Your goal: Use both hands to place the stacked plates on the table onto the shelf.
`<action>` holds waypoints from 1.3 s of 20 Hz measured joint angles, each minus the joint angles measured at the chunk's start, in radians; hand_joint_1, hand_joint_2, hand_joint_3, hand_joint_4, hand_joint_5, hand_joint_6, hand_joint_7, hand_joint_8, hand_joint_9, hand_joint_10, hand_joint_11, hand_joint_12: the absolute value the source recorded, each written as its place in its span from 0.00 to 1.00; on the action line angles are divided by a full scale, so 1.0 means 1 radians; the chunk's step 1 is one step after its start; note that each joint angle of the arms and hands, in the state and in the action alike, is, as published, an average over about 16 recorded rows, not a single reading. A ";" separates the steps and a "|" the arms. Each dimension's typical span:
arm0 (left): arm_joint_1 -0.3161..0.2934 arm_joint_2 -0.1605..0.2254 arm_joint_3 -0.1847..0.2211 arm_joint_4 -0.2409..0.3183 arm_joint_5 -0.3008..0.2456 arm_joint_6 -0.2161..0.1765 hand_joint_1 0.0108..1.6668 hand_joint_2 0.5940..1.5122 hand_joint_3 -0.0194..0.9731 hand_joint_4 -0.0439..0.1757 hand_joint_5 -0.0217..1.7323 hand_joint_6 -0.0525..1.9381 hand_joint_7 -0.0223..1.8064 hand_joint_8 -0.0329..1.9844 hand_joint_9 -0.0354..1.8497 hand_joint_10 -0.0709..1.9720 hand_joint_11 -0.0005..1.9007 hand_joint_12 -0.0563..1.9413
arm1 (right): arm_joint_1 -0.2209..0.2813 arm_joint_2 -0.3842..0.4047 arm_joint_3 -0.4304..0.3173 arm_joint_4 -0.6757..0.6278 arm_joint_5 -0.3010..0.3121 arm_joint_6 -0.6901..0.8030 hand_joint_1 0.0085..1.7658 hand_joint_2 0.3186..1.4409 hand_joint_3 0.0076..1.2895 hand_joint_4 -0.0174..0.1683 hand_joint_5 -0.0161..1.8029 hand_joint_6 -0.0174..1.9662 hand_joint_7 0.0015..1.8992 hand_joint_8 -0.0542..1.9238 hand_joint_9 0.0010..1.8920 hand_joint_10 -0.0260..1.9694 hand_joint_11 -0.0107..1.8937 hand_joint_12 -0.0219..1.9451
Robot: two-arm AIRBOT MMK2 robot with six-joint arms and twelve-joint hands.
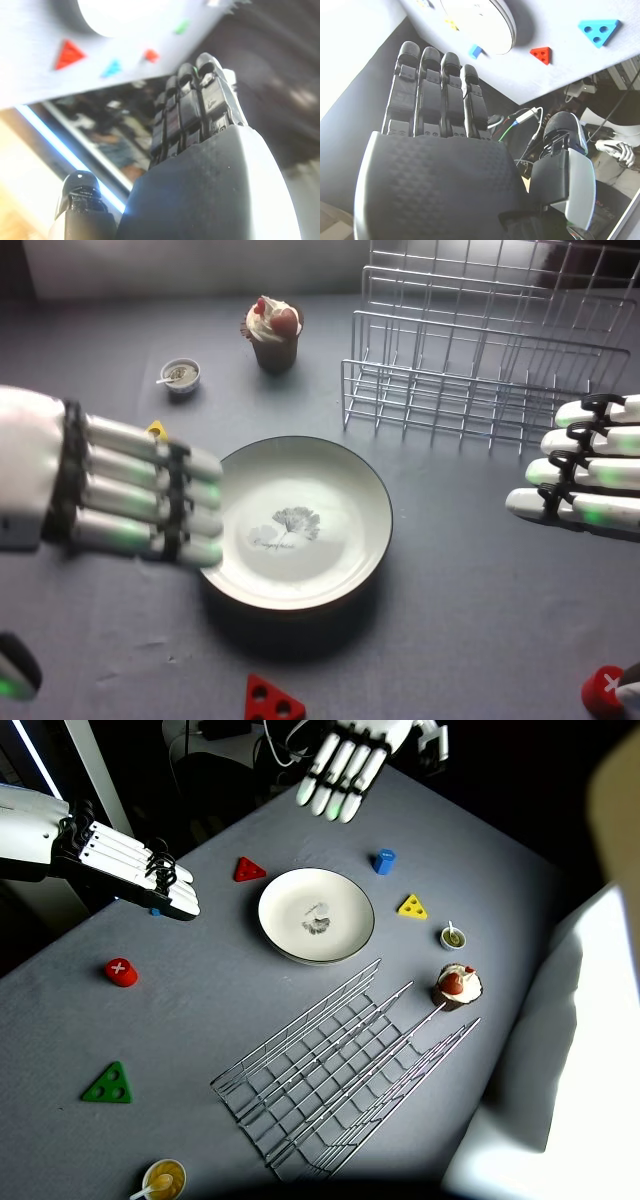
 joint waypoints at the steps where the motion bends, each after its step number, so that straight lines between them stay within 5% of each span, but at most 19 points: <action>1: 0.002 -0.005 -0.006 0.011 0.012 0.009 0.01 0.50 0.02 0.19 0.10 0.03 0.13 0.02 0.13 0.04 0.07 0.07 | 0.000 -0.001 0.000 0.000 0.000 0.000 0.01 0.62 0.01 0.12 0.14 0.02 0.16 0.03 0.15 0.01 0.15 0.03; 7: 0.010 -0.037 -0.022 0.067 0.096 0.045 0.01 0.50 0.02 0.19 0.10 0.03 0.14 0.02 0.14 0.04 0.08 0.07 | 0.000 -0.003 -0.001 0.001 -0.002 0.000 0.01 0.63 0.01 0.12 0.14 0.02 0.15 0.03 0.15 0.01 0.15 0.03; 16: 0.013 -0.094 0.011 0.089 0.226 0.059 0.01 0.50 0.02 0.20 0.10 0.03 0.14 0.02 0.14 0.04 0.09 0.06 | 0.003 -0.006 0.004 0.048 -0.007 0.000 0.01 0.63 0.01 0.12 0.15 0.02 0.15 0.03 0.15 0.01 0.16 0.03; 26: 0.027 -0.133 0.040 0.116 0.308 0.068 0.01 0.50 0.02 0.19 0.09 0.03 0.14 0.02 0.14 0.04 0.09 0.05 | 0.007 -0.009 0.017 0.176 -0.014 -0.013 0.01 0.64 0.01 0.12 0.15 0.02 0.15 0.03 0.16 0.01 0.17 0.03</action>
